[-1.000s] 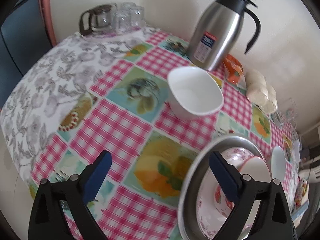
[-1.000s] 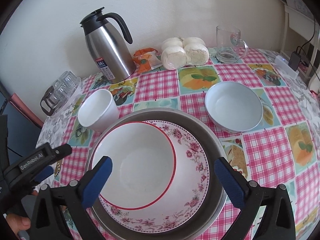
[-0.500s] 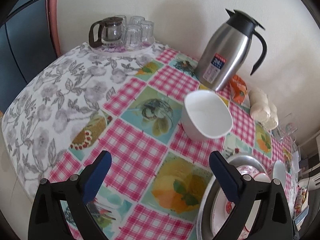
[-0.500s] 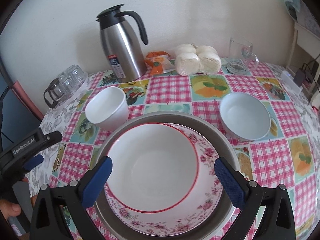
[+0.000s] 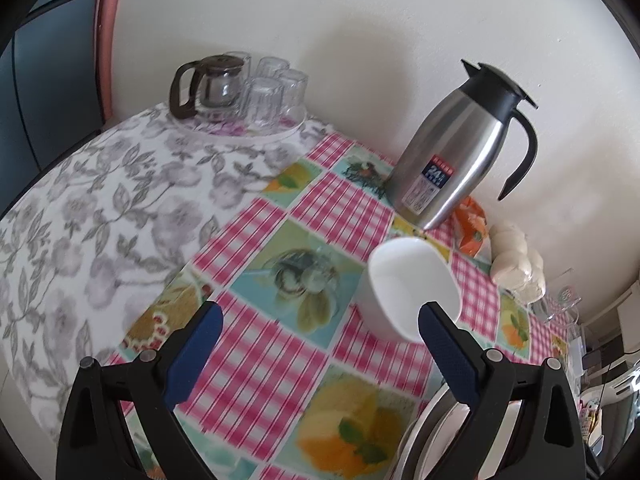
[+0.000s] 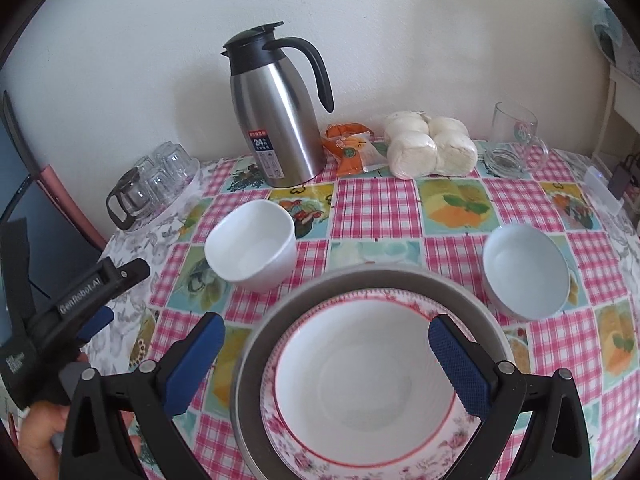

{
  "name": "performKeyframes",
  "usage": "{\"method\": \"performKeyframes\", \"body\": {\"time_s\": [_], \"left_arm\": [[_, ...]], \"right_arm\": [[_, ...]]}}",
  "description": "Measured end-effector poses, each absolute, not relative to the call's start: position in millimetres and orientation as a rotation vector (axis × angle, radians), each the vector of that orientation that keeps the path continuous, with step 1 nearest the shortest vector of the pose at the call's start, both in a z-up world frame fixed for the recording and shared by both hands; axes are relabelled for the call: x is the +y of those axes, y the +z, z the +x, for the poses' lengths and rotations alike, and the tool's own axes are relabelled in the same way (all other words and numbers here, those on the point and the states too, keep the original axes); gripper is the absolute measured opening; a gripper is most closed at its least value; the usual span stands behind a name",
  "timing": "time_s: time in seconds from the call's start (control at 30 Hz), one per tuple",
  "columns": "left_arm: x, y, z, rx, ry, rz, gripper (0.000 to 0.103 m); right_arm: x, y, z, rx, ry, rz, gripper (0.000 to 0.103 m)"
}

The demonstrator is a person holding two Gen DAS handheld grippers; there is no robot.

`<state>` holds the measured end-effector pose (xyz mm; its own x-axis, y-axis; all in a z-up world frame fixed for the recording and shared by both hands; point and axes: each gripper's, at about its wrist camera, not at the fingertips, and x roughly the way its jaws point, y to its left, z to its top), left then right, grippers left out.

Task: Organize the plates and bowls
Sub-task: 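Move both grippers to the white square bowl beside the thermos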

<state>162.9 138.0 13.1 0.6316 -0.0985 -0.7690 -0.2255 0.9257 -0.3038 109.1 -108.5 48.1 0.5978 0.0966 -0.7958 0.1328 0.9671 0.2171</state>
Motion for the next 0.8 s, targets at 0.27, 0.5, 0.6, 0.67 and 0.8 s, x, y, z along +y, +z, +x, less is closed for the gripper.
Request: {"method": "performKeyframes", "body": {"time_s": [0.27,0.5,0.6,0.67,0.8], "left_arm": [[144.6,9.3,188.6,0.878,0.023,-0.419,0.098],[150.9,-6.7,210.1,0.921,0.007,-0.45,0.098],[147.9,-13.9,218.7,0.934,-0.007,-0.46,0.098],[145.6,-20.9,225.3,0.949,-0.018,-0.469,0.098],[143.6,-32.6,235.7,0.973,-0.041,-0.489,0.098]], "right_arm": [[-113.0,68.7,153.1,0.97,-0.011,0.338,0.103],[-107.4,78.1,192.0,1.005,-0.029,0.359,0.103],[-104.5,73.1,208.5,1.038,-0.057,0.361,0.103],[-102.4,68.4,219.1,1.055,-0.081,0.349,0.103],[-97.7,56.8,235.3,1.086,-0.127,0.303,0.103]]}}
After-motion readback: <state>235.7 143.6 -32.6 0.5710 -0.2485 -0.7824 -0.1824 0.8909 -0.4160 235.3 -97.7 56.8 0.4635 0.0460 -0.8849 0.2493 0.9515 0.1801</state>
